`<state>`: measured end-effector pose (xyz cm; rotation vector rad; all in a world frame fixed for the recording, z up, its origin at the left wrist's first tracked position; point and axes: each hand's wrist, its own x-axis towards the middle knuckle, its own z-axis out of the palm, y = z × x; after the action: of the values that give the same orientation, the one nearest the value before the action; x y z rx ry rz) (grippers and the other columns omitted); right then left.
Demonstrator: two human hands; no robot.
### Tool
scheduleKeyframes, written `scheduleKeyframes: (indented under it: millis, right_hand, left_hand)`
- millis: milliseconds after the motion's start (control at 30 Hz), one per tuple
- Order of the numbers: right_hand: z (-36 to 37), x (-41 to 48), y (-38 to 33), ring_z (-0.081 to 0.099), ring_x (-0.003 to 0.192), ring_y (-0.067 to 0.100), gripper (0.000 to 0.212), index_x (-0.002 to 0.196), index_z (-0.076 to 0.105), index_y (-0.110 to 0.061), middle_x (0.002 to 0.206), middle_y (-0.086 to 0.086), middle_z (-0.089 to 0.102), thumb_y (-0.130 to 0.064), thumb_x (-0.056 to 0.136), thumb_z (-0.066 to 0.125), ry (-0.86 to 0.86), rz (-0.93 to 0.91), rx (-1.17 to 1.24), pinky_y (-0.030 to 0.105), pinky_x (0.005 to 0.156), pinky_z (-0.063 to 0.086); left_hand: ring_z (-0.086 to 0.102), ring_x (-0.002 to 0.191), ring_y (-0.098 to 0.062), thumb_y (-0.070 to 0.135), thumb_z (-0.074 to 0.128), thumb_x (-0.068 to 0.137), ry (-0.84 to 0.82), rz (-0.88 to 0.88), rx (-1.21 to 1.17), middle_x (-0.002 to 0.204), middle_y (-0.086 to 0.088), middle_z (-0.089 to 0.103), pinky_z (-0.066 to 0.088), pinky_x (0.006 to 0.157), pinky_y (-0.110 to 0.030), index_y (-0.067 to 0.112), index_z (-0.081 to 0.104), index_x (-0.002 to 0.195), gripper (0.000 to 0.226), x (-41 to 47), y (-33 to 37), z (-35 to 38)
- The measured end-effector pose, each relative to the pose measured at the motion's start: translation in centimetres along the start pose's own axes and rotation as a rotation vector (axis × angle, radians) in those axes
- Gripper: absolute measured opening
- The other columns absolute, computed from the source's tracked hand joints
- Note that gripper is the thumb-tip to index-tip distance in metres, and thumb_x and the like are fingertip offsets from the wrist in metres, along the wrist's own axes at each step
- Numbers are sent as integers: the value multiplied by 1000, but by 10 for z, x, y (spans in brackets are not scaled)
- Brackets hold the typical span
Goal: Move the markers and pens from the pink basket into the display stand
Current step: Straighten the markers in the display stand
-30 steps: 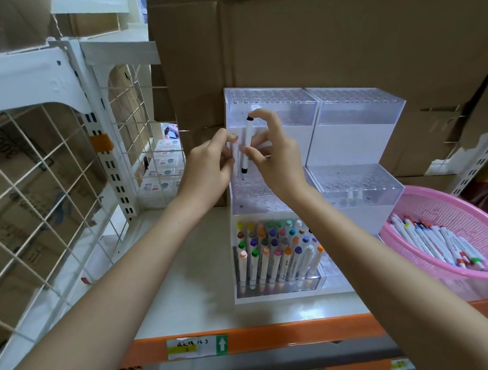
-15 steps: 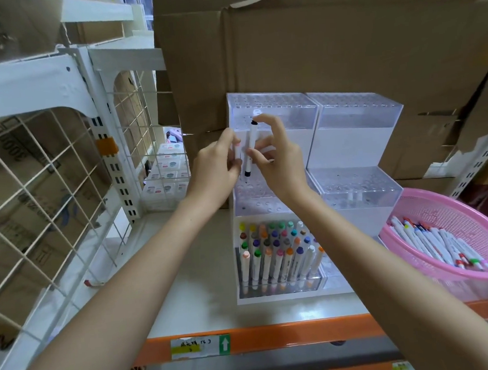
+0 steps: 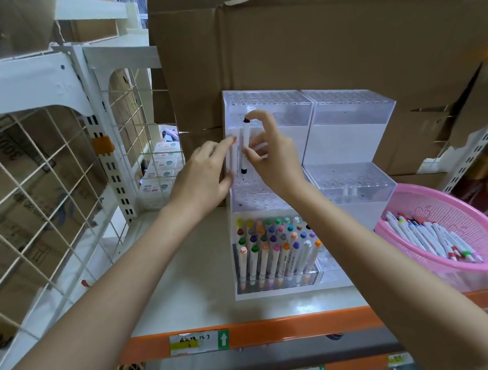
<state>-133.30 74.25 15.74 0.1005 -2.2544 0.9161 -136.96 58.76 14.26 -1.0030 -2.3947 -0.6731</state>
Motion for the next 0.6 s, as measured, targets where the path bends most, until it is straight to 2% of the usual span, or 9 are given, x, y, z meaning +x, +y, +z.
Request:
scheduleKeyframes:
  millis: [200, 333, 433, 600]
  right_hand:
    - [-4, 3, 0, 65, 69, 16, 51, 129, 42, -18, 78, 3, 66, -4, 86, 68, -35, -28, -49, 38, 70, 58]
    - [-3, 3, -1, 65, 70, 17, 51, 129, 42, -17, 79, 5, 66, -3, 86, 67, -38, -37, -47, 38, 71, 59]
    - [-4, 5, -2, 65, 68, 18, 50, 128, 42, -16, 76, 6, 66, -3, 86, 67, -55, -43, -53, 39, 71, 58]
    - [1, 1, 3, 64, 65, 19, 49, 126, 40, -17, 72, 2, 63, -5, 87, 66, -97, -89, -142, 43, 67, 57]
  left_hand:
    - [46, 121, -26, 34, 61, 89, -49, 35, 152, 138, -6, 43, 42, 95, -42, 19, 26, 150, 72, -4, -1, -6]
    - [33, 136, -24, 38, 62, 88, -78, 79, 182, 152, -3, 27, 31, 108, -40, 17, 28, 149, 73, -5, 3, -8]
    - [22, 142, -22, 40, 62, 88, -82, 78, 204, 158, -1, 16, 24, 113, -40, 16, 27, 149, 74, -6, 5, -10]
    - [25, 142, -19, 43, 59, 88, -97, 102, 229, 157, 2, 21, 24, 115, -44, 13, 27, 149, 75, -6, 4, -11]
